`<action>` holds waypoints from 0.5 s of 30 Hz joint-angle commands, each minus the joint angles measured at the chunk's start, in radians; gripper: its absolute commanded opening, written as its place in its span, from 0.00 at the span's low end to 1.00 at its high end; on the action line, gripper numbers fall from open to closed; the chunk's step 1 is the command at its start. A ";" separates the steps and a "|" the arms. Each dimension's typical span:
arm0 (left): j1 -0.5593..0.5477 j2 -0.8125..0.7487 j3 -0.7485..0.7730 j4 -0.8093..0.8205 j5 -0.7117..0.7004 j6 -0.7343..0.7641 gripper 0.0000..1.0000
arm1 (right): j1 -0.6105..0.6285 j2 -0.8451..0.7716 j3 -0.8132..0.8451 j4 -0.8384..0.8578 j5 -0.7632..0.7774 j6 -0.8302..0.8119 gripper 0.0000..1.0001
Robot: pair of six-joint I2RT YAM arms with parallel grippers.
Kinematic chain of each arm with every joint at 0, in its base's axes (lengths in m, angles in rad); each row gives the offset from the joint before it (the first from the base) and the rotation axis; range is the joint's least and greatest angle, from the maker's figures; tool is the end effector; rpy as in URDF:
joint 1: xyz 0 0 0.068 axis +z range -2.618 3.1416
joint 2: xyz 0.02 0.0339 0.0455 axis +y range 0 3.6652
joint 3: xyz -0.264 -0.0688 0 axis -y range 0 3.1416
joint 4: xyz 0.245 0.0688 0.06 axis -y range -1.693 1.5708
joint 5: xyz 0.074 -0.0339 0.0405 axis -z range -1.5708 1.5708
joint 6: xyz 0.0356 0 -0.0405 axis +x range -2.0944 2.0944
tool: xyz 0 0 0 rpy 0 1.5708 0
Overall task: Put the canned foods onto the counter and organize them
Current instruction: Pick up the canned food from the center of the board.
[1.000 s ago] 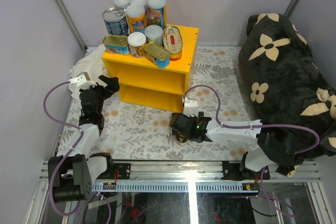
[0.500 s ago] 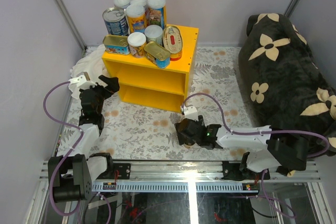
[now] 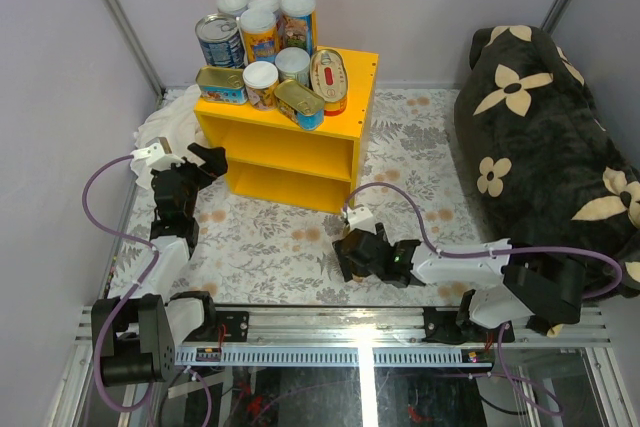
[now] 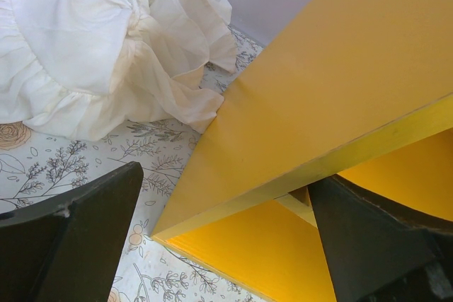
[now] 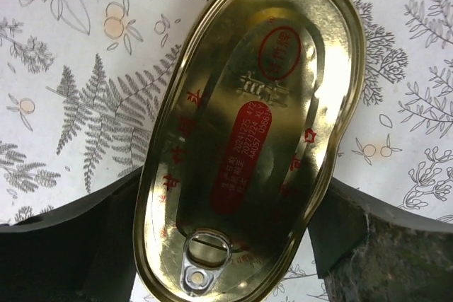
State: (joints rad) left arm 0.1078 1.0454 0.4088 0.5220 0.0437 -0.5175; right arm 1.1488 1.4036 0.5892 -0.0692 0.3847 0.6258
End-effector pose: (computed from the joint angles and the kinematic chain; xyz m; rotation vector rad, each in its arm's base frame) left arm 0.2280 0.0231 0.2320 -0.4904 1.6246 -0.3440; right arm 0.1169 0.2278 0.1541 -0.4581 2.3575 0.3700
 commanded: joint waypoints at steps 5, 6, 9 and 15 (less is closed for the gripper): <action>0.009 -0.006 -0.001 0.026 -0.016 0.033 1.00 | -0.004 -0.156 -0.012 -0.024 0.054 0.016 0.52; 0.009 -0.004 0.000 0.027 -0.016 0.033 1.00 | -0.004 -0.208 -0.007 -0.036 0.042 -0.023 0.47; 0.009 0.003 0.001 0.029 -0.013 0.034 1.00 | -0.004 -0.369 0.042 -0.102 -0.007 -0.147 0.34; 0.009 -0.001 -0.007 0.027 -0.017 0.044 1.00 | -0.004 -0.568 0.276 -0.274 -0.060 -0.343 0.17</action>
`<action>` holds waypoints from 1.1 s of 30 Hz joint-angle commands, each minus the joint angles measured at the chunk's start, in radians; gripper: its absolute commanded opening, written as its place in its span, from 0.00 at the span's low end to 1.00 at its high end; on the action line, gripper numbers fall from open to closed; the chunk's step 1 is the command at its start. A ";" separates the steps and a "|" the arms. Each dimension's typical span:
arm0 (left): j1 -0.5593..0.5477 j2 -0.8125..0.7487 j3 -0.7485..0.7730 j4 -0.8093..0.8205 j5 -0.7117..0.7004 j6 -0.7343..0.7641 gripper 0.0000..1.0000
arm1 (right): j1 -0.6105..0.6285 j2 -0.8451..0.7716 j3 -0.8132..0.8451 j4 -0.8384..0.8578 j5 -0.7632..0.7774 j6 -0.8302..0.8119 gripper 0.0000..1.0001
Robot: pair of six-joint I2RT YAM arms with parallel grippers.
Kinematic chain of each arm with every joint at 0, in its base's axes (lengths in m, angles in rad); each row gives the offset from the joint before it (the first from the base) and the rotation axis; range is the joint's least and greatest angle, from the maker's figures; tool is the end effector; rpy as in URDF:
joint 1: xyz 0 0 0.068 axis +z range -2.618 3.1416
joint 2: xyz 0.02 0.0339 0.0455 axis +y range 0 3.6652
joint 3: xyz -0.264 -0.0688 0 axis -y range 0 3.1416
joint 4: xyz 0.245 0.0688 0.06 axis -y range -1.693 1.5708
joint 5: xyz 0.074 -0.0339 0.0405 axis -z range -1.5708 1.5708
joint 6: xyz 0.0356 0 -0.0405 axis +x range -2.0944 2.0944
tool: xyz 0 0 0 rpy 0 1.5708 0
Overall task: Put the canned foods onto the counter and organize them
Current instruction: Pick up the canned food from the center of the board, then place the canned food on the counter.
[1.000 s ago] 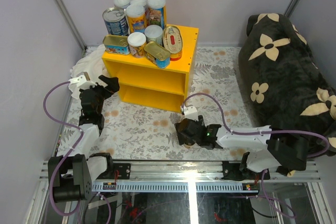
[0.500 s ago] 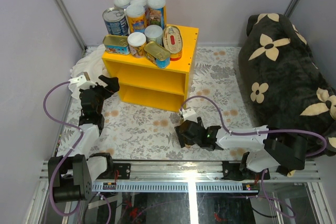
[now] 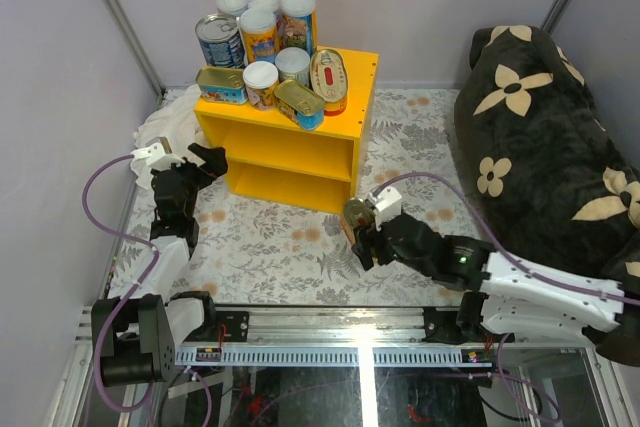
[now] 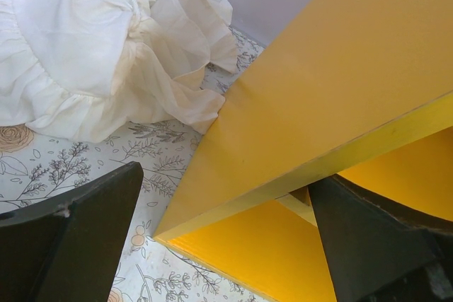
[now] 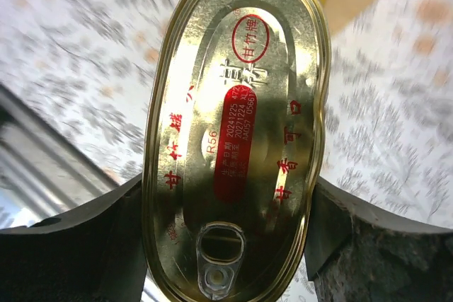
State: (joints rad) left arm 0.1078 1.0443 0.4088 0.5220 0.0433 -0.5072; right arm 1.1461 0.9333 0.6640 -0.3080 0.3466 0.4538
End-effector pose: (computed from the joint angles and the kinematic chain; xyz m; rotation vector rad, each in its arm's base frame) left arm 0.2278 0.0231 0.2322 -0.4818 1.6254 -0.3361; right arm 0.0955 0.1819 0.2596 -0.5388 2.0965 0.5751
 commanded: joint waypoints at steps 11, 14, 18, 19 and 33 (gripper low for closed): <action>0.009 -0.005 0.013 -0.006 -0.017 0.036 1.00 | -0.005 0.123 0.843 -0.107 0.244 -0.416 0.01; 0.009 -0.002 0.026 -0.020 -0.008 0.038 1.00 | -0.051 0.224 1.020 -0.130 0.251 -0.458 0.02; 0.010 -0.003 0.026 -0.024 -0.003 0.036 1.00 | -0.228 0.366 1.252 -0.187 0.148 -0.446 0.03; 0.010 -0.006 0.025 -0.024 0.000 0.036 1.00 | -0.299 0.404 1.312 -0.215 0.091 -0.422 0.03; 0.009 -0.002 0.022 -0.023 0.018 0.035 1.00 | -0.651 0.923 1.871 -0.382 -0.228 -0.284 0.03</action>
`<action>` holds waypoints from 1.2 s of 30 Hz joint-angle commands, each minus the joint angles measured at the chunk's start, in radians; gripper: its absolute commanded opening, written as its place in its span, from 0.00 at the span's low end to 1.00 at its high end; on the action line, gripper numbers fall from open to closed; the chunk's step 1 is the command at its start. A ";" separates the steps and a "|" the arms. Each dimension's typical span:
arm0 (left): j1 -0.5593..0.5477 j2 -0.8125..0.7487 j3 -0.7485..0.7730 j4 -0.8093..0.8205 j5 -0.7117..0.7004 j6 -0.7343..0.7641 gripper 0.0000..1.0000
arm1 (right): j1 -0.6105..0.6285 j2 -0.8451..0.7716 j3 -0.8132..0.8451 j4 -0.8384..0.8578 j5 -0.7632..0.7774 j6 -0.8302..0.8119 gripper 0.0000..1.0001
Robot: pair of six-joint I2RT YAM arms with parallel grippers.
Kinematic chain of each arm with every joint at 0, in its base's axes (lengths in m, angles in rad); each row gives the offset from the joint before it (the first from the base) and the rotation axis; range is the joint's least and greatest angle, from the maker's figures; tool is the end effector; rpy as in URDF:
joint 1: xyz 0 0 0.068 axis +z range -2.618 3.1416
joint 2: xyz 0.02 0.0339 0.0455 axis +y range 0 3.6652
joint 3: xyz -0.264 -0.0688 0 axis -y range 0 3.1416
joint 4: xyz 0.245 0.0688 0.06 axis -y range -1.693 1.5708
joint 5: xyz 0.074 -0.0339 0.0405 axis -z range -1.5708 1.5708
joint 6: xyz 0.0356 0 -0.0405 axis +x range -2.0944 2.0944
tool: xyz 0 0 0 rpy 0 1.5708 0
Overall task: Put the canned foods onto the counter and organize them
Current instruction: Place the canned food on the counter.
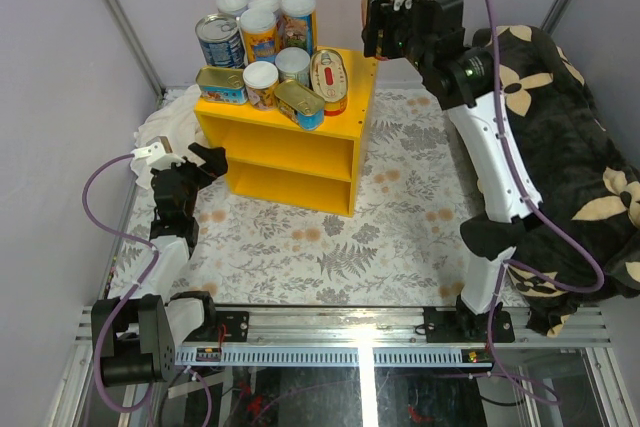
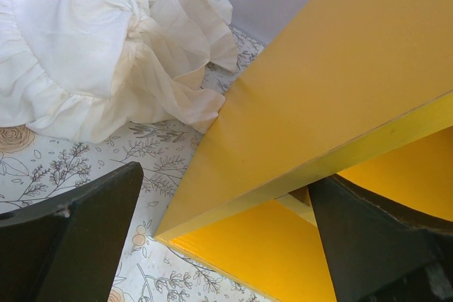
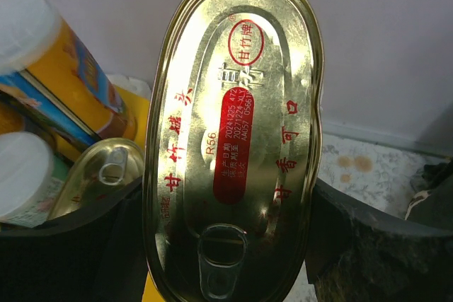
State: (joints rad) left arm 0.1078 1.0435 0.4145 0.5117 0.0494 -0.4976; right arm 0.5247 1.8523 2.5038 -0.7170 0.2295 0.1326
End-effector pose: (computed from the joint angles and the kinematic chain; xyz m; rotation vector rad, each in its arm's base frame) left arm 0.2282 0.0229 0.2332 -0.4707 1.6325 -0.3336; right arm 0.3158 0.1734 0.5563 -0.1453 1.6375 0.3158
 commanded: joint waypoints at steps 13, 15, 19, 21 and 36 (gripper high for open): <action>0.009 0.002 0.021 -0.019 0.009 0.030 1.00 | -0.055 0.024 -0.149 0.103 -0.201 0.091 0.03; 0.009 0.006 0.023 -0.019 0.009 0.032 1.00 | -0.055 0.033 -0.149 0.103 -0.205 0.094 0.03; 0.009 0.006 0.023 -0.024 0.004 0.036 1.00 | -0.055 0.049 -0.137 0.101 -0.209 0.101 0.12; 0.009 0.003 0.023 -0.024 0.003 0.036 1.00 | -0.054 0.051 -0.138 0.101 -0.221 0.107 0.21; 0.009 0.001 0.022 -0.023 0.007 0.036 1.00 | -0.056 0.043 -0.162 0.105 -0.223 0.139 0.50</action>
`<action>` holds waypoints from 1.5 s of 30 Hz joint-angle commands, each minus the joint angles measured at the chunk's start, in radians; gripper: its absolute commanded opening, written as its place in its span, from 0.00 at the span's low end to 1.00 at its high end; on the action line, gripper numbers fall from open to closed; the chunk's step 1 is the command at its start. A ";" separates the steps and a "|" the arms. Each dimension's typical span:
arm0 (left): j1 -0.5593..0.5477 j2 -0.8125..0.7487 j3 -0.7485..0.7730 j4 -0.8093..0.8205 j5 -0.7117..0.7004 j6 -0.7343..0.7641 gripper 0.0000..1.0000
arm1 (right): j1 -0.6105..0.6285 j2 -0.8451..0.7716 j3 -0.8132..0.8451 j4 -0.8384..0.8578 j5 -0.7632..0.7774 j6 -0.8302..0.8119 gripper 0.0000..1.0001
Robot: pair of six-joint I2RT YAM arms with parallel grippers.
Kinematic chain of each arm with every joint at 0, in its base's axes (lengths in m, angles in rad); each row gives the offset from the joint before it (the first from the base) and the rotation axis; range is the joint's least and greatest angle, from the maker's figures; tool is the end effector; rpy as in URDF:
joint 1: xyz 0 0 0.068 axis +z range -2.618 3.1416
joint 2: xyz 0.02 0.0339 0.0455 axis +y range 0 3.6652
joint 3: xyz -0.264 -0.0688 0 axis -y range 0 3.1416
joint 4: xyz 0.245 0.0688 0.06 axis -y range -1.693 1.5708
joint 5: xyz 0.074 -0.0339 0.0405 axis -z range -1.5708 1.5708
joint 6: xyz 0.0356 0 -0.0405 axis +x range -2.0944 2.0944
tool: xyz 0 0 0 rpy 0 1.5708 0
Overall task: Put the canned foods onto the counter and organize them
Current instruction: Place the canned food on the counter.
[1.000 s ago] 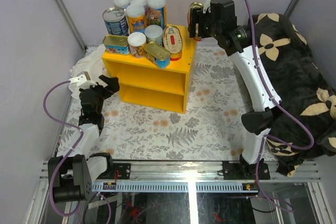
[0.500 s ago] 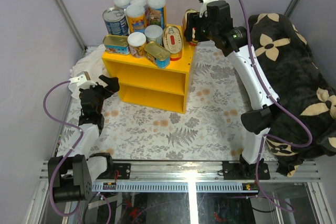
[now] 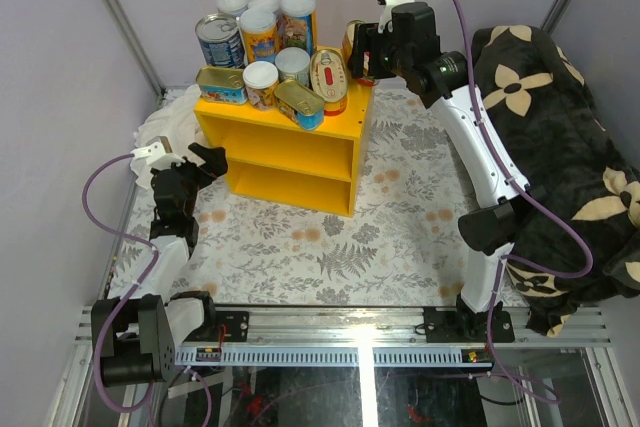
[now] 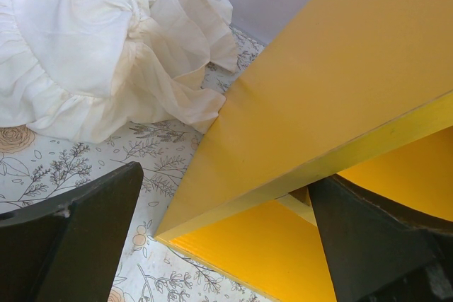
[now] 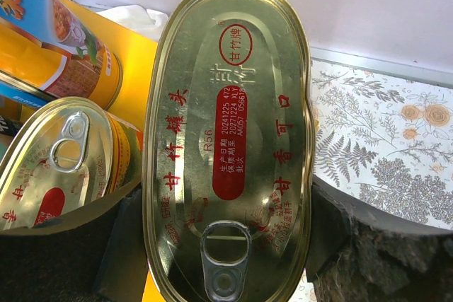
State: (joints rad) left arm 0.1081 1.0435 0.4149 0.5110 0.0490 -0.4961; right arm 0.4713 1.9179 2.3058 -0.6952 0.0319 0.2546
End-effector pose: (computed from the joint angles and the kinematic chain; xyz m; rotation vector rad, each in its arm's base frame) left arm 0.2283 0.0230 0.2333 -0.4701 1.6329 -0.3319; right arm 0.3733 0.1889 0.4768 -0.1839 1.8959 0.4664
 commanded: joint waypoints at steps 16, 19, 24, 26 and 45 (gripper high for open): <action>0.009 0.005 0.023 -0.019 0.009 0.036 1.00 | -0.001 -0.036 0.027 0.091 -0.060 0.032 0.86; 0.009 0.005 0.024 -0.019 0.010 0.035 1.00 | -0.003 -0.039 0.029 0.089 -0.059 0.032 0.92; 0.008 0.005 0.027 -0.019 0.009 0.037 1.00 | -0.002 -0.059 0.016 0.111 -0.038 0.040 0.93; 0.008 0.004 0.025 -0.019 0.010 0.037 1.00 | -0.003 -0.076 -0.001 0.133 -0.025 0.044 0.93; 0.008 0.004 0.024 -0.014 0.005 0.040 1.00 | -0.002 -0.132 -0.106 0.197 -0.105 0.090 0.68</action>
State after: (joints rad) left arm 0.1085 1.0435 0.4149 0.5110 0.0494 -0.4919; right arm 0.4690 1.8244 2.2093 -0.5495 -0.0208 0.3256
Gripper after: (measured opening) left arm 0.996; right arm 0.725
